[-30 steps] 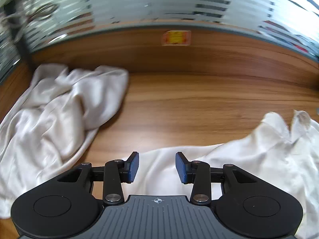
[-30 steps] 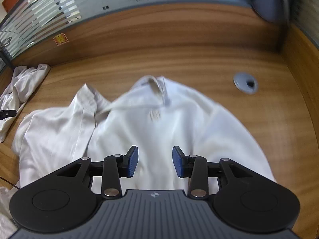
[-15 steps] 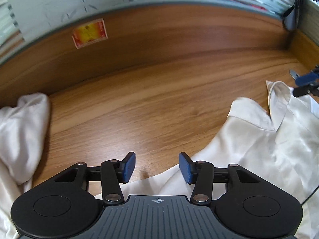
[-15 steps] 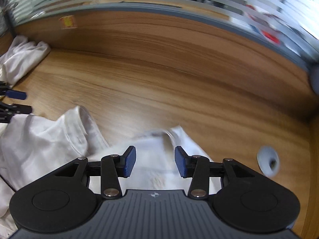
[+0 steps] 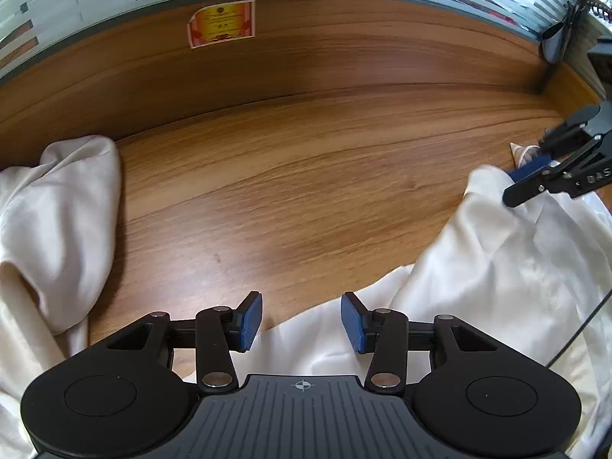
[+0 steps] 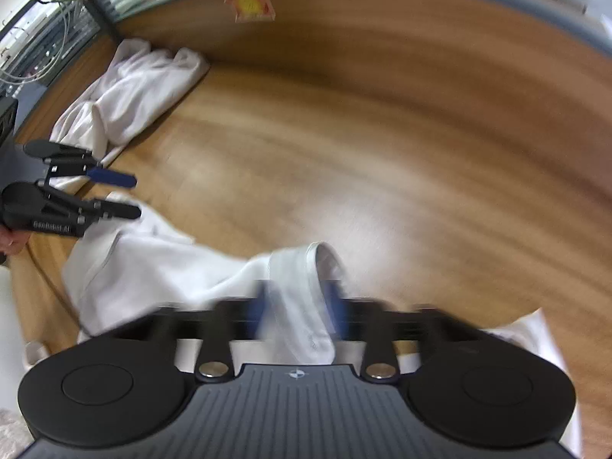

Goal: Fold clothes

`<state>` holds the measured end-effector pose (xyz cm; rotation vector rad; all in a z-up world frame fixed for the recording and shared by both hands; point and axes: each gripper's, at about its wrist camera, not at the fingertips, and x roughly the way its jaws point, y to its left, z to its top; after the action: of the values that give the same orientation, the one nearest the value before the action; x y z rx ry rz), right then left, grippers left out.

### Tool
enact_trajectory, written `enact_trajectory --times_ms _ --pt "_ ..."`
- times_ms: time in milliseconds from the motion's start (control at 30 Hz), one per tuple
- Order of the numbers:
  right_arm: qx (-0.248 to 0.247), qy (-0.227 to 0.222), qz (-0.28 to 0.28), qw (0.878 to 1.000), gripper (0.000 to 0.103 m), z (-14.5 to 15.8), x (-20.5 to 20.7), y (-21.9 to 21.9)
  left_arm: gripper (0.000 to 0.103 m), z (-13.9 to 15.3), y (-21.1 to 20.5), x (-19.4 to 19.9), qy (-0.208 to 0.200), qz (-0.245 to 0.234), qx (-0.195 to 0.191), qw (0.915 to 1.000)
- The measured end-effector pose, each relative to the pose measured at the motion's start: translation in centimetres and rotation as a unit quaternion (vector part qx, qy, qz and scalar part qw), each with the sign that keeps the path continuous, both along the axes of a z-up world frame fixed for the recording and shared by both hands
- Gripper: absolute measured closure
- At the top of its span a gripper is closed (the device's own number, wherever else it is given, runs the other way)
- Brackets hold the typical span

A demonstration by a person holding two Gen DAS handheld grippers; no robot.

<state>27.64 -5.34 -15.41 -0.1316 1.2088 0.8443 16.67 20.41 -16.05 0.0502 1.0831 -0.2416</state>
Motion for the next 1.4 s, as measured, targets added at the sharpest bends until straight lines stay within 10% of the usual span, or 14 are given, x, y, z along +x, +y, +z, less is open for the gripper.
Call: enact_trajectory --times_ms 500,667,900,1300,1400 --pt "-0.008 0.134 -0.08 0.988 0.098 -1.9 -13.8 -10.2 0.051 0.6 -2.7 0.0 -0.017 -0.043 -0.008 0.9989" --pt "-0.025 0.124 -0.096 0.987 0.081 -2.4 -16.8 -10.7 0.047 0.7 -5.5 0.1 -0.03 -0.101 -0.003 0.9945" --pt "0.013 0.068 -0.149 0.986 0.066 0.3 -14.0 -11.0 0.043 0.9 -10.0 0.8 -0.043 -0.186 0.001 0.9816" --pt "0.043 0.13 -0.17 0.976 0.066 -2.1 -7.9 -10.7 0.039 -1.5 -13.5 3.4 -0.006 -0.253 0.001 0.9675" --pt "0.056 0.141 -0.165 0.975 0.076 -2.8 -7.8 -10.1 0.051 -2.1 -14.1 3.2 0.002 -0.257 0.012 0.9663"
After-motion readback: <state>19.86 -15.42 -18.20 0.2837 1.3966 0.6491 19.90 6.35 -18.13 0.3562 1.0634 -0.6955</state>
